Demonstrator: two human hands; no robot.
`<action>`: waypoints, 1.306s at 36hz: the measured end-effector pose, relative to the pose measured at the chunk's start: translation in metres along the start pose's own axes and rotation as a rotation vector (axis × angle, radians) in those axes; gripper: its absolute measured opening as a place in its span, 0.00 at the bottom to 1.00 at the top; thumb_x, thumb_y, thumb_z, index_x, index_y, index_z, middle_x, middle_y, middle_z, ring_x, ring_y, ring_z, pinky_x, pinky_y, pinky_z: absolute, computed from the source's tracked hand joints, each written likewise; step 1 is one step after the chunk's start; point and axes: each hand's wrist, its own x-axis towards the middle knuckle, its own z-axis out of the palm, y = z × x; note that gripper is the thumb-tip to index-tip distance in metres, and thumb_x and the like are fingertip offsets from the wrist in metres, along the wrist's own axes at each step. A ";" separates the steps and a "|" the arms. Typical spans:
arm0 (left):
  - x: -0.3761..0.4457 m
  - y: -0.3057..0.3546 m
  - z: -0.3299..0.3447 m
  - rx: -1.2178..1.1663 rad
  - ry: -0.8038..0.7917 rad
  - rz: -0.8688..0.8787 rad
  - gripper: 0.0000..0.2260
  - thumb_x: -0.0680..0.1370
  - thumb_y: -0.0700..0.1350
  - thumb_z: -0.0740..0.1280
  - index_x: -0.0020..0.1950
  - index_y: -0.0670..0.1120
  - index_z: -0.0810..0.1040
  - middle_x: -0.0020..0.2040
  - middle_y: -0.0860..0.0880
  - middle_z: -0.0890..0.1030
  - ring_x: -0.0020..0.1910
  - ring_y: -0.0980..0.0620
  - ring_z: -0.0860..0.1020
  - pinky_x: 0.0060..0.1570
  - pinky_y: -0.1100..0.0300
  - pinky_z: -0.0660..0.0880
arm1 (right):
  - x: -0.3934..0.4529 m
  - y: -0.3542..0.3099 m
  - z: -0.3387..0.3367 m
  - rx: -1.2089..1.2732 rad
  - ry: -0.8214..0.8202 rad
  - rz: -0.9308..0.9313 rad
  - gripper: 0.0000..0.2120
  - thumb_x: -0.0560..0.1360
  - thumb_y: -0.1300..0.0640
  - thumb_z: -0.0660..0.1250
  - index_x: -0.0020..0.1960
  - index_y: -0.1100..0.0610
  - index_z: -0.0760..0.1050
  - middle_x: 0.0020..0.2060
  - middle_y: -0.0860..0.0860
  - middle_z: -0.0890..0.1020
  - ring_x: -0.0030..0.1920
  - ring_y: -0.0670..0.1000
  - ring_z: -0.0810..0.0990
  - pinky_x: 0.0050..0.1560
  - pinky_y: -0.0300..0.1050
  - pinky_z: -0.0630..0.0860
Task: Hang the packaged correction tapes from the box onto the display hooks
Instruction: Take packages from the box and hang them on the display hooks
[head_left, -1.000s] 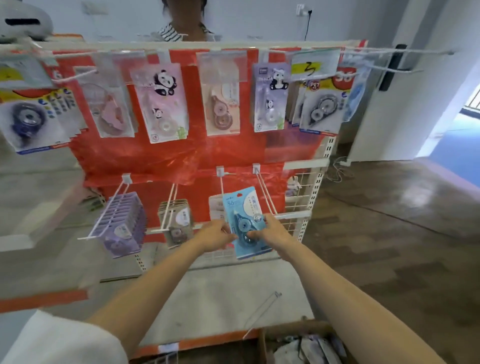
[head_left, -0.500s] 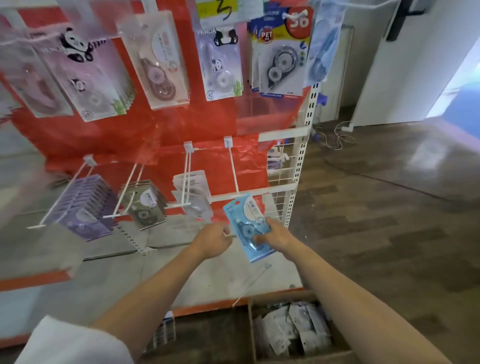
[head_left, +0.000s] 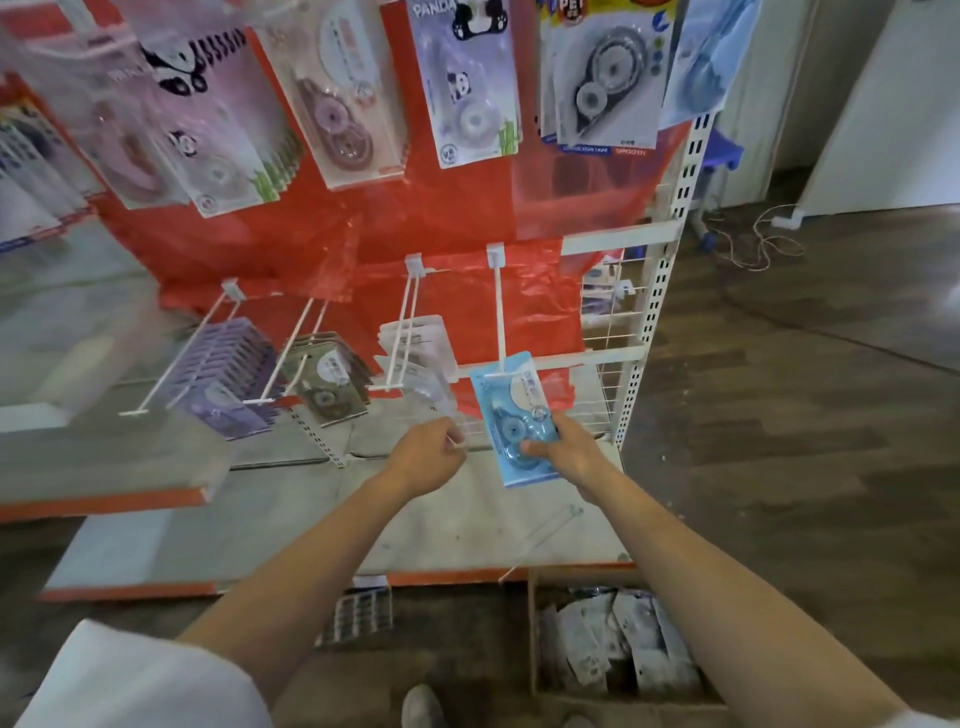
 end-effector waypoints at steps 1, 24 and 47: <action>0.001 0.001 0.001 -0.006 0.006 -0.001 0.09 0.76 0.42 0.65 0.55 0.41 0.77 0.52 0.43 0.81 0.53 0.44 0.77 0.52 0.58 0.70 | 0.001 0.001 -0.001 0.018 0.003 -0.010 0.15 0.71 0.66 0.70 0.52 0.50 0.74 0.50 0.52 0.82 0.53 0.56 0.81 0.57 0.52 0.77; 0.012 0.015 0.015 0.123 -0.055 -0.013 0.11 0.78 0.45 0.64 0.58 0.43 0.75 0.55 0.44 0.79 0.53 0.45 0.77 0.52 0.56 0.73 | 0.064 -0.032 -0.023 -0.470 0.132 0.047 0.17 0.78 0.54 0.64 0.61 0.65 0.73 0.56 0.60 0.80 0.56 0.61 0.80 0.50 0.45 0.79; 0.043 0.072 0.102 0.174 -0.370 0.275 0.10 0.78 0.44 0.64 0.57 0.42 0.75 0.57 0.42 0.78 0.57 0.43 0.75 0.57 0.56 0.71 | -0.008 0.042 -0.100 -0.764 0.277 0.253 0.16 0.79 0.61 0.58 0.66 0.61 0.67 0.63 0.62 0.74 0.63 0.62 0.74 0.59 0.50 0.71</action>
